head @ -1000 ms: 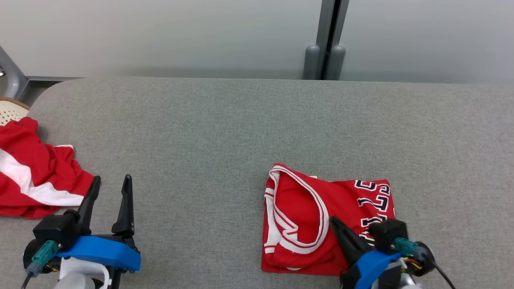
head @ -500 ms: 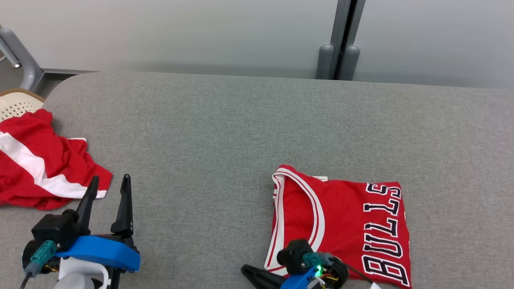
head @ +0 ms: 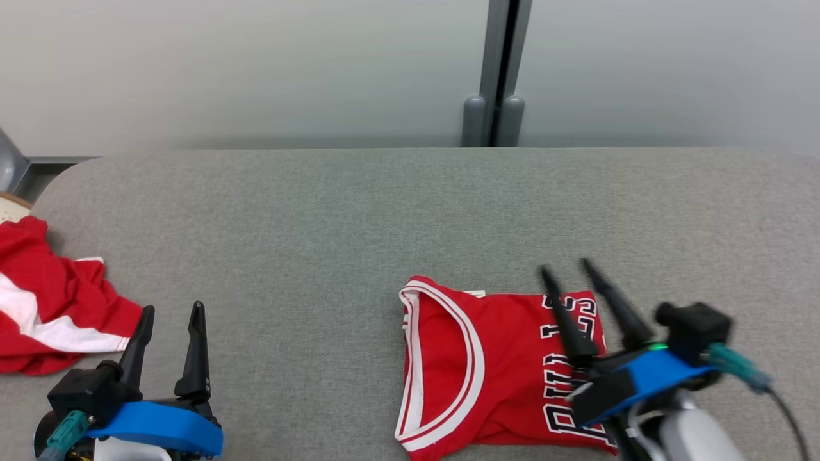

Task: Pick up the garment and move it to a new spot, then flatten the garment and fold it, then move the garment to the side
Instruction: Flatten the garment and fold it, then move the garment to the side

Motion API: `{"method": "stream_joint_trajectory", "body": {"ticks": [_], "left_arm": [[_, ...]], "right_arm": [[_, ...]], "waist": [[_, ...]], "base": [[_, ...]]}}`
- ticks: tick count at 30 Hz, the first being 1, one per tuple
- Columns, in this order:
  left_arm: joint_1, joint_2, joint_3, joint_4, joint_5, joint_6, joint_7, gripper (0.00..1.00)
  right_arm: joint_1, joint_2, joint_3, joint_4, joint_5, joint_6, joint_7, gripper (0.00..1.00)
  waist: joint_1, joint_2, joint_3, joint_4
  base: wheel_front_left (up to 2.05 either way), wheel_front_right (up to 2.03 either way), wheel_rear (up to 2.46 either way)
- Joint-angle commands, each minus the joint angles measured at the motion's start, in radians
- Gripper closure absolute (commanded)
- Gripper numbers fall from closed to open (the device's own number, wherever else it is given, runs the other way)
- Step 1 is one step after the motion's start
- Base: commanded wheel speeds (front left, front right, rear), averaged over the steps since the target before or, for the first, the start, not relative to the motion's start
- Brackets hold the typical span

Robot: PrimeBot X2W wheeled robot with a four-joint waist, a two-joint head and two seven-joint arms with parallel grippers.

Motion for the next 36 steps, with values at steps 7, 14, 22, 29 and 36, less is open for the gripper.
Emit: {"method": "stream_joint_trajectory", "body": {"ticks": [7, 14, 22, 29, 36], "left_arm": [[0.034, -0.012, -0.006, -0.026, 0.01, 0.017, -0.009, 0.0], [0.044, -0.022, -0.019, -0.027, 0.015, 0.023, -0.01, 0.0], [0.038, -0.015, -0.031, -0.021, 0.017, 0.025, 0.006, 0.0], [0.032, -0.007, -0.034, -0.023, 0.017, 0.033, 0.015, 0.0], [0.035, -0.001, -0.034, -0.028, 0.013, 0.034, 0.017, 0.0]], "right_arm": [[0.118, -0.002, -0.305, -0.144, -0.127, 0.001, 0.084, 0.0], [0.154, -0.002, -0.371, -0.141, -0.185, 0.001, 0.143, 0.0], [0.156, -0.002, -0.365, -0.118, -0.208, 0.001, 0.161, 0.0], [0.16, -0.002, -0.344, -0.099, -0.19, 0.001, 0.158, 0.0], [0.161, -0.002, -0.338, -0.084, -0.184, 0.001, 0.165, 0.0]], "waist": [[0.0, 0.0, -0.024, -0.045], [0.0, 0.0, -0.045, -0.053], [0.0, 0.0, -0.061, -0.046], [0.0, 0.0, -0.065, -0.049], [0.0, 0.0, -0.062, -0.053]], "base": [[0.0, 0.0, 0.0], [0.0, 0.0, 0.0], [0.0, 0.0, 0.0], [0.0, 0.0, 0.0], [0.0, 0.0, 0.0]]}}
